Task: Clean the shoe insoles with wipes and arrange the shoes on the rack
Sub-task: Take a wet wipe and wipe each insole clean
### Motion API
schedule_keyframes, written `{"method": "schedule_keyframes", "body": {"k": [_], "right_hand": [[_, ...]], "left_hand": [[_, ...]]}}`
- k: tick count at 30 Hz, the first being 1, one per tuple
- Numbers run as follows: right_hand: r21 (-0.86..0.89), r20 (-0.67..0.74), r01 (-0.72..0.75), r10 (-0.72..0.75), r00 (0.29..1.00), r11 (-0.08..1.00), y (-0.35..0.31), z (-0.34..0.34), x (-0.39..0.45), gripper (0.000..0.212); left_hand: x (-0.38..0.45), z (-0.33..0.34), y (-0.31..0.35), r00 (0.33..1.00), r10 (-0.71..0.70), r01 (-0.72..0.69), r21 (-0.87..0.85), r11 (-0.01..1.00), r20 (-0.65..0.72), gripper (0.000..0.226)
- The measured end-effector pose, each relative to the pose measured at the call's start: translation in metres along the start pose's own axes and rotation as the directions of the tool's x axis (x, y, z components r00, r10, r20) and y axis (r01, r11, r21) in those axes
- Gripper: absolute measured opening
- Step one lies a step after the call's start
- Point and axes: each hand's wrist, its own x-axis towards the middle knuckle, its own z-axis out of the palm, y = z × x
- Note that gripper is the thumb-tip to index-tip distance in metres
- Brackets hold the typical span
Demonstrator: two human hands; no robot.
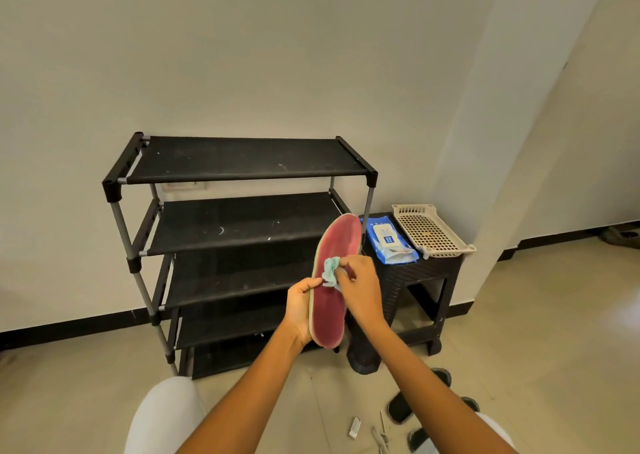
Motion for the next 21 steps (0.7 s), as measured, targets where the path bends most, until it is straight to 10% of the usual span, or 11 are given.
{"method": "schedule_keyframes", "body": {"k": [6,11,21], "right_hand": [[-0.168,0.168,0.154,-0.125,0.978,0.974,0.007,0.003,-0.02,0.01],[-0.403,-0.057,0.106,-0.141,0.988,0.909,-0.002,-0.007,0.009,0.018],[-0.279,0.384,0.456,-0.337,0.86,0.845,0.014,-0.008,-0.038,0.025]], "left_hand": [[0.003,0.002,0.015,0.991,0.092,-0.084,-0.082,0.993,0.094,0.045],[-0.001,0.003,0.0,1.0,0.003,-0.002,0.038,0.999,-0.025,0.031],[0.007,-0.022,-0.007,0.992,-0.126,0.123,-0.164,0.979,-0.005,0.056]]}}
